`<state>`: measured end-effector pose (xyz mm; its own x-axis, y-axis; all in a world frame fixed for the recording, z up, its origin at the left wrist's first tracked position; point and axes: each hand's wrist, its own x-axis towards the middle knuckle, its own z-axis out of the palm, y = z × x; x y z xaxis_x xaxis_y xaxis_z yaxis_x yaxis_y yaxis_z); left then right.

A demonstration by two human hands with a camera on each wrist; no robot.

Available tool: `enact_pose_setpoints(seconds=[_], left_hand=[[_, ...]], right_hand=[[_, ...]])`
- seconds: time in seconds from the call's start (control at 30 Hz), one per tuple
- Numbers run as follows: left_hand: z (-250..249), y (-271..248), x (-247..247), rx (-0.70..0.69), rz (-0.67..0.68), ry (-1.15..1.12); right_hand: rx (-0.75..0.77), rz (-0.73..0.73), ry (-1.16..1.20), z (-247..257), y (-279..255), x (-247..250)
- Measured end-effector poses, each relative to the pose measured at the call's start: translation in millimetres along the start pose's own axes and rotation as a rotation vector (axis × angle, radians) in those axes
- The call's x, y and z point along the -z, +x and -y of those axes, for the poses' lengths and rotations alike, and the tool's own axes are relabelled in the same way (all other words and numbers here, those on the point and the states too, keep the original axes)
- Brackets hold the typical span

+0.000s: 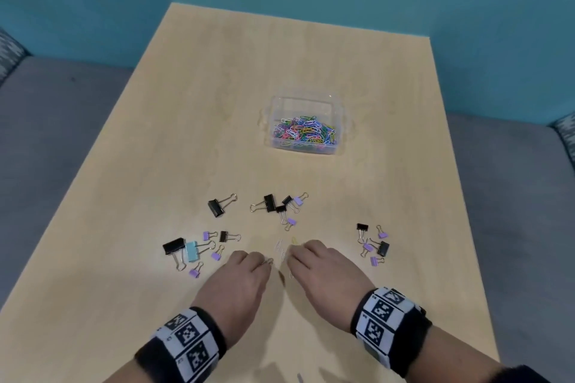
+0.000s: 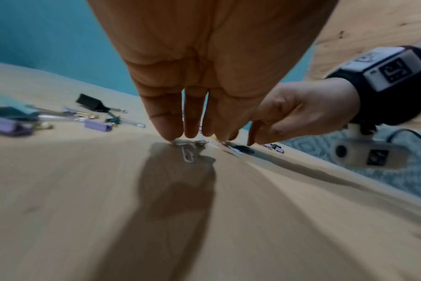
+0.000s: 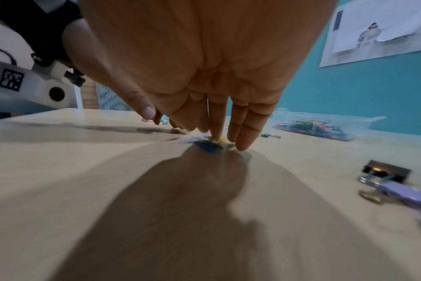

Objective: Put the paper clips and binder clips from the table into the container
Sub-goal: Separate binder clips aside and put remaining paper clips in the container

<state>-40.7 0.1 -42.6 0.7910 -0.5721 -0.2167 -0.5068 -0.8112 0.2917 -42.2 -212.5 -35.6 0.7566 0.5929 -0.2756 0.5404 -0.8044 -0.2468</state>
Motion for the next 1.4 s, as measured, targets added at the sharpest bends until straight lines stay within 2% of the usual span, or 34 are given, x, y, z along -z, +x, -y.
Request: enact_pose_setpoints(seconds=[0.07,0.17,0.27,0.63,0.93,1.23,1.4], left_hand=[[4.1,-11.3,7.1,0.117,-0.002,-0.121],[11.5,-23.4,9.9,0.311,0.073,-0.291],[10.9,-20.1,7.5,0.324,0.098,-0.301],[1.3,38.4,-4.2,0.242,0.070,-0.291],[-3.3,51.9,-6.4,0.291,0.003,-0.290],[-8.2,61.6,-0.2,0.317,-0.027,-0.272],[-10.3,63.5,-1.0,0.350,-0.051,-0.296]], right_hand=[[-0.087,-0.042,0.106,-1.2,-12.0,-0.6],[-0.323,-0.089,0.287,-5.8,-30.0,-5.7],[-0.385,-0.072,0.371,-5.6,-31.7,-10.6],[-0.395,-0.116,0.377,-4.4,20.1,-14.7],[-0.394,-0.162,0.332,-6.2,27.8,-13.5],[-0.413,-0.083,0.391,-9.7,37.7,2.2],[-0.393,-0.012,0.345,-13.0,41.9,9.2]])
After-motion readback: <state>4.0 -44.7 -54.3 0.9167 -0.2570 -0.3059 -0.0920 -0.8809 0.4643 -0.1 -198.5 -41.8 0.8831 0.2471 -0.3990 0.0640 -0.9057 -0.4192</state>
